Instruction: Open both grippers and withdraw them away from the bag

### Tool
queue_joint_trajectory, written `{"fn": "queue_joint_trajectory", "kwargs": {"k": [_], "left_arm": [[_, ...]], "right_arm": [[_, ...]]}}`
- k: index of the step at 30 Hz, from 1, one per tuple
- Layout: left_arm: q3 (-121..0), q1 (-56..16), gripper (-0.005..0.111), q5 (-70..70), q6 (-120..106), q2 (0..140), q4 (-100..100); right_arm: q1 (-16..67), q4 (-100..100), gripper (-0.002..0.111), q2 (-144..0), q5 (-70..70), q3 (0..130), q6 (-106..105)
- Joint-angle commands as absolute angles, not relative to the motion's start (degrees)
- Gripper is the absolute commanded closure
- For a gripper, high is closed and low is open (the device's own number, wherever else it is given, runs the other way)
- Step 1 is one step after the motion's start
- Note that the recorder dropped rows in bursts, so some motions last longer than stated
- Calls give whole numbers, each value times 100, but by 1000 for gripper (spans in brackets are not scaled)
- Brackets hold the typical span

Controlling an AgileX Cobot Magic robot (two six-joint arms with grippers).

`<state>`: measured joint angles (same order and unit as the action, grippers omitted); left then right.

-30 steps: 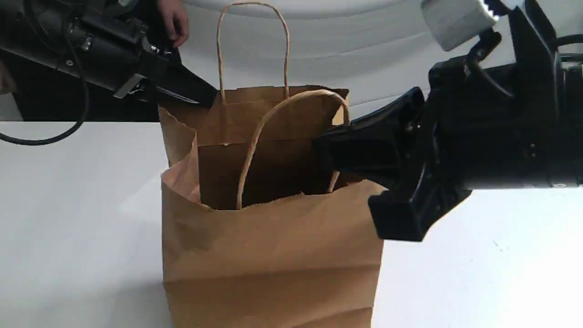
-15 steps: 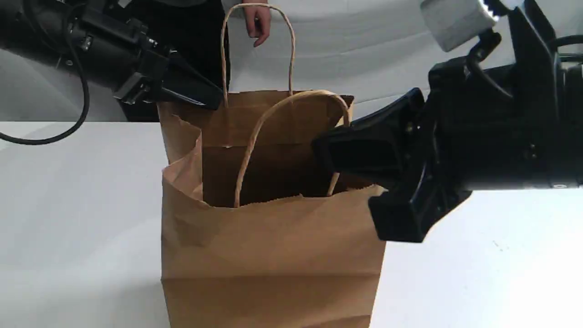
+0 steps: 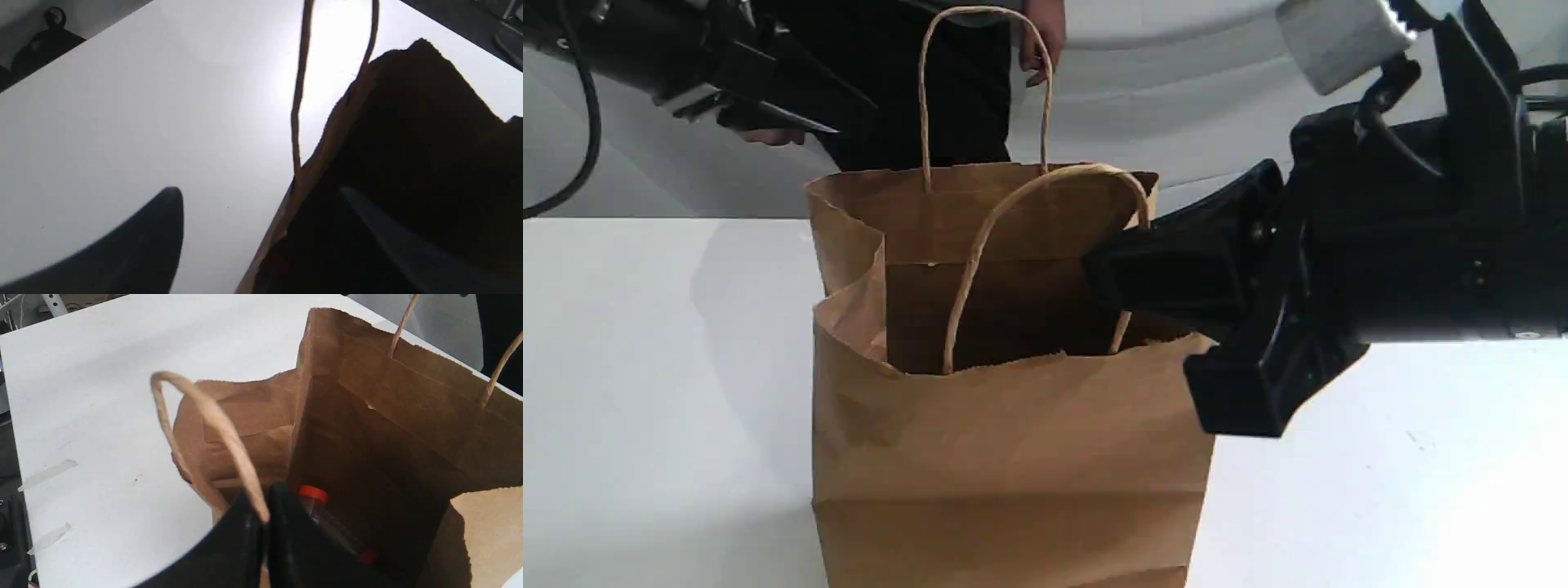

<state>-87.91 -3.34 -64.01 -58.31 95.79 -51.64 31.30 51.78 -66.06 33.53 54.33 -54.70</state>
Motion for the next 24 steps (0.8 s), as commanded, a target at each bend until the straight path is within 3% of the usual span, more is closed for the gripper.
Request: {"fn": "queue_joint_trajectory", "kwargs": {"k": [1, 5, 11, 13, 24], "left_arm": [[-8829, -329, 51, -6461, -5728, 9273, -5122], [-8829, -329, 51, -6461, -5703, 8991, -5078], [-8829, -329, 51, -6461, -5703, 8664, -4872], [-8829, -329, 51, -6470, -5691, 8608, -4872], [-8829, -329, 51, -6808, -5347, 8529, -4418]], "right_arm": [[3150, 5153, 108, -6574, 3357, 5410, -5417], [3150, 5153, 100, -6574, 3383, 5410, -5397], [3150, 5153, 56, -6574, 3450, 5410, -5397], [3150, 5153, 49, -6574, 3450, 5410, -5397], [3140, 4490, 48, -6219, 3627, 5410, -5202]]}}
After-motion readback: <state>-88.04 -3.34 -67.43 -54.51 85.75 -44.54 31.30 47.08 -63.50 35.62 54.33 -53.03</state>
